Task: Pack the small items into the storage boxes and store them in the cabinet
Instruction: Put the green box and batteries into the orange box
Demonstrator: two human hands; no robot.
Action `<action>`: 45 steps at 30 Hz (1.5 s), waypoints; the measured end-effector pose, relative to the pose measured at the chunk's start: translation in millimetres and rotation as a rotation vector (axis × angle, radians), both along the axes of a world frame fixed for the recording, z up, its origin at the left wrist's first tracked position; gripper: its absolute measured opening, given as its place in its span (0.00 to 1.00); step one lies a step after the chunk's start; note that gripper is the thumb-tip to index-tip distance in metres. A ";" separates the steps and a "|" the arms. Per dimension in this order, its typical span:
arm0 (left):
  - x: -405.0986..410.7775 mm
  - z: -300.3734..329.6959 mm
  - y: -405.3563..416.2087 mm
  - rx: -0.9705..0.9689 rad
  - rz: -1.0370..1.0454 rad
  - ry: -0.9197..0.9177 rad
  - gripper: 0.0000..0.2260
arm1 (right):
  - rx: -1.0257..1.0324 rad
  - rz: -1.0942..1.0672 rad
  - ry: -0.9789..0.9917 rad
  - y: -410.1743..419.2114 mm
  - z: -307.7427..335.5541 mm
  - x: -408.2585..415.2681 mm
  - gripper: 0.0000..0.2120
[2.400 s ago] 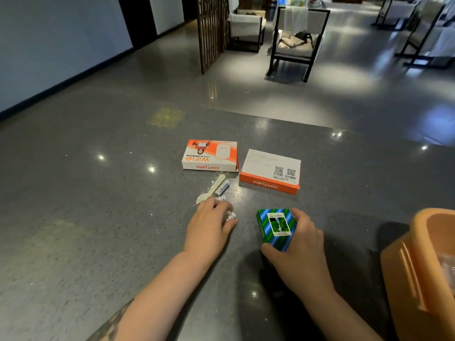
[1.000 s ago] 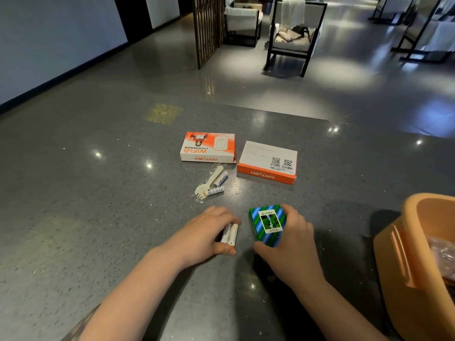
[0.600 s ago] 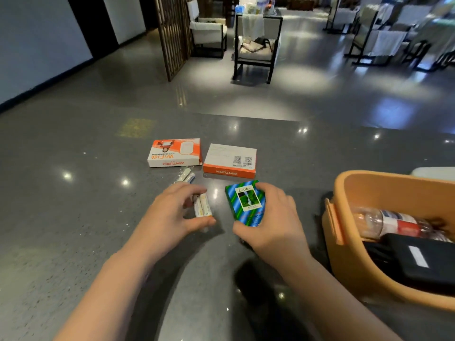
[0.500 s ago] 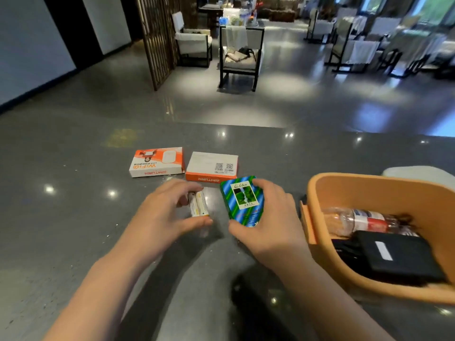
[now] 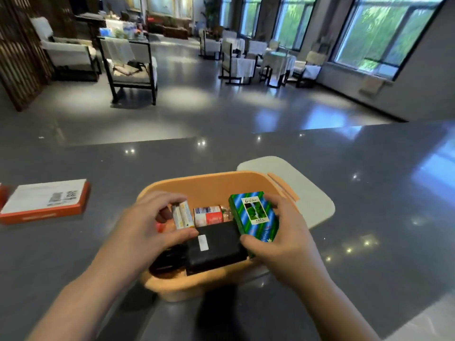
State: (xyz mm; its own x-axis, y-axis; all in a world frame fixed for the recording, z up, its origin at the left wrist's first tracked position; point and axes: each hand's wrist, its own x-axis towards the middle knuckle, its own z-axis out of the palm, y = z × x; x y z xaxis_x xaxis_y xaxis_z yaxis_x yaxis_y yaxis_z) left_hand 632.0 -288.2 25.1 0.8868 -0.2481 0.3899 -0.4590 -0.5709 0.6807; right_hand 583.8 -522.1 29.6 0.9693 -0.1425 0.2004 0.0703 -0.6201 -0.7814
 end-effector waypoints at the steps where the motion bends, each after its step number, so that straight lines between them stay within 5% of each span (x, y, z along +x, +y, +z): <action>1: 2.9 -2.4 -9.9 0.010 0.010 0.008 0.24 | -0.002 0.003 0.007 -12.1 1.0 2.2 0.30; 4: 9.8 -10.1 -30.6 0.059 0.022 0.036 0.24 | -0.062 0.017 0.020 -36.0 2.2 14.9 0.24; 14: 20.3 -25.5 -48.9 0.144 0.027 0.104 0.22 | -0.662 0.135 0.445 -36.1 -22.6 61.9 0.36; 20: 21.2 -28.9 -48.6 0.180 0.008 0.150 0.21 | -0.750 0.203 0.596 -30.0 -28.6 76.4 0.36; 24: 22.1 -26.7 -49.4 0.198 -0.022 0.172 0.23 | -0.713 0.186 0.586 -31.1 -23.3 75.0 0.27; 32: 72.2 -6.5 -117.8 0.325 -0.201 0.156 0.26 | -0.390 -0.092 0.145 -56.8 3.0 57.1 0.19; 45: 123.9 -61.0 -167.9 0.579 -0.150 0.300 0.25 | -0.346 -0.028 0.112 -56.6 -21.4 54.4 0.07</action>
State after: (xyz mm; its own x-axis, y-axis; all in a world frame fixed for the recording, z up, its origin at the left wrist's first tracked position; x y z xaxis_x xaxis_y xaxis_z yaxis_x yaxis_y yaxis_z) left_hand 755.9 -456.1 -36.0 0.8755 -0.4724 -0.1015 -0.4005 -0.8270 0.3946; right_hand 638.3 -578.6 8.2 0.9847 -0.1116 0.1341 -0.0246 -0.8498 -0.5265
